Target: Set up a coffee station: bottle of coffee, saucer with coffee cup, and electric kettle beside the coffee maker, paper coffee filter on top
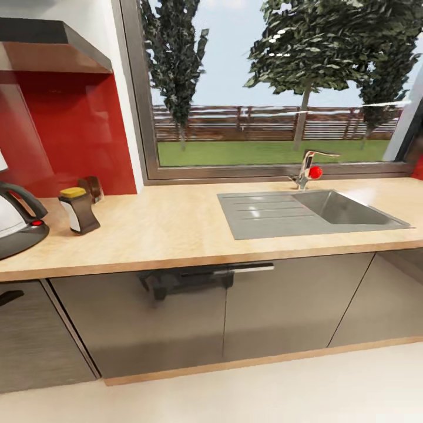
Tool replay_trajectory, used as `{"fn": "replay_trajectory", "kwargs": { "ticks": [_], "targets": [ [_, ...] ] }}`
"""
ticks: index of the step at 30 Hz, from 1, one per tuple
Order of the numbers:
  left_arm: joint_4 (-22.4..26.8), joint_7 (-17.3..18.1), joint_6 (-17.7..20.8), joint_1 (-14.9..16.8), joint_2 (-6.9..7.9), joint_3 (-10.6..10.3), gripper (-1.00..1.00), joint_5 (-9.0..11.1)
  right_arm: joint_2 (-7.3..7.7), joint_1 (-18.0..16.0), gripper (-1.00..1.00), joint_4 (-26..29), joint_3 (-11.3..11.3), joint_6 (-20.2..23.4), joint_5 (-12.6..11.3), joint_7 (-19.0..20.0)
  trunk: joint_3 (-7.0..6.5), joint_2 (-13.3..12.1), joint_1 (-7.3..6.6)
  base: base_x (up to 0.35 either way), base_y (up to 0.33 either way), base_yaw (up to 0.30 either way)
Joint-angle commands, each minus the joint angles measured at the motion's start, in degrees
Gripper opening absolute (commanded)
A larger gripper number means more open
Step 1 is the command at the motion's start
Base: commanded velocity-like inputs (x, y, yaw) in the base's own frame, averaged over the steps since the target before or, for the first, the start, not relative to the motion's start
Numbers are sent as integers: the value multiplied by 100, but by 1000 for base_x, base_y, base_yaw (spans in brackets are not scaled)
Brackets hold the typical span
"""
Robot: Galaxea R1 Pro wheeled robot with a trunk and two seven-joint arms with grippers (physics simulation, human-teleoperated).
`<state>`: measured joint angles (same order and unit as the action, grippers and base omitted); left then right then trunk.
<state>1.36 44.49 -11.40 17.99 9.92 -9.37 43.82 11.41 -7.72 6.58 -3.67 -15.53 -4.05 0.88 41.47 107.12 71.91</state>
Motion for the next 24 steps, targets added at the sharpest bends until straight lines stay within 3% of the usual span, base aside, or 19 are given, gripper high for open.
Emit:
{"fn": "replay_trajectory", "kwargs": {
  "ticks": [1,24],
  "targets": [
    [-4,8,-41,2,2,-48,100,30,2,-5,100,-7,-37,-21,-43,9,3,2,-1,0,0,-243],
    [-4,7,-38,2,2,-47,100,30,2,-5,100,-7,-37,-21,-43,9,-41,2,-1,0,-22,-237]
  ]
}}
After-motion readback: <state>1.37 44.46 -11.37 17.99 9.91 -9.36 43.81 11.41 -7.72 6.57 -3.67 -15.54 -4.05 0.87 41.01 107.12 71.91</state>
